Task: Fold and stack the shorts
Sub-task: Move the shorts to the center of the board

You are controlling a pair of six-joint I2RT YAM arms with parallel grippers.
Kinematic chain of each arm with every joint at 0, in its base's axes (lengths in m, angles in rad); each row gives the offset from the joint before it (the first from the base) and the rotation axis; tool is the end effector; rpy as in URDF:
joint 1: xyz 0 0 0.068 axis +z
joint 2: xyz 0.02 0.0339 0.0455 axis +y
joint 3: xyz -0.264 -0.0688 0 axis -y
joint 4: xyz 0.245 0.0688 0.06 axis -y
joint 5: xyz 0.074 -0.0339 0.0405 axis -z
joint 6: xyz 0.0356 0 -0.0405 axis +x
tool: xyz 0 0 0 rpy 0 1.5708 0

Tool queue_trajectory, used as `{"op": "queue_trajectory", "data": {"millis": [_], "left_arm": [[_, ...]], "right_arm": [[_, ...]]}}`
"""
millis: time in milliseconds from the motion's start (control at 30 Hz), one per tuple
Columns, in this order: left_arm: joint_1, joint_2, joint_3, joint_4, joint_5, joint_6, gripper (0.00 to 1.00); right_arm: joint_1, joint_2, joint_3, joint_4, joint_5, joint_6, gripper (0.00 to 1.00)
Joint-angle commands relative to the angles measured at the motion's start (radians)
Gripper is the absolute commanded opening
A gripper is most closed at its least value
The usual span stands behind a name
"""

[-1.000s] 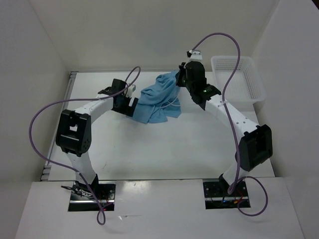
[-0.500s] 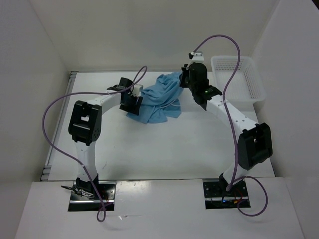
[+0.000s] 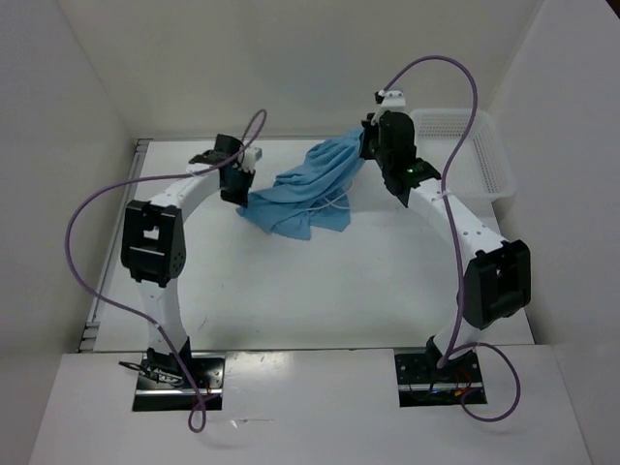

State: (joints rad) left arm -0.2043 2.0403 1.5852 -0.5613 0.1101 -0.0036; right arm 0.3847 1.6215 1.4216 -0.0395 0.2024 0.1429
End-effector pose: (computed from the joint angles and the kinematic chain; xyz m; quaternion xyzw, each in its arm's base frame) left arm 0.4334 -0.0938 0.2021 0.1112 0.9540 -0.0810 0.2663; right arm 0.3653 0.1402 0.3615 -0.0324 0.7843 0.0835 0.6139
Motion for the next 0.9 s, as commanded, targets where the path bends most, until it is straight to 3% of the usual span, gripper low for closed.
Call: {"op": "queue_trajectory", "data": {"millis": [0,367,533,867], "left_arm": [[0.055,-0.254,0.136,-0.026,-0.123,0.004,0.00],[0.008,-0.687,0.168,-0.185,-0.256,0.004,0.00],[0.008,-0.854,0.232,-0.204,-0.300,0.004,0.00],[0.043,-0.965,0.300,-0.173,-0.385,0.004,0.00]], "right_arm": [[-0.052,-0.112,0.097,0.084,0.005,-0.071,0.00],[-0.052,-0.385,0.131,-0.071,-0.176,-0.296,0.00],[-0.052,-0.489,0.195,-0.192,-0.354,-0.322,0.00],[-0.110,-0.591,0.255,-0.443,-0.642,-0.284,0.00]]}}
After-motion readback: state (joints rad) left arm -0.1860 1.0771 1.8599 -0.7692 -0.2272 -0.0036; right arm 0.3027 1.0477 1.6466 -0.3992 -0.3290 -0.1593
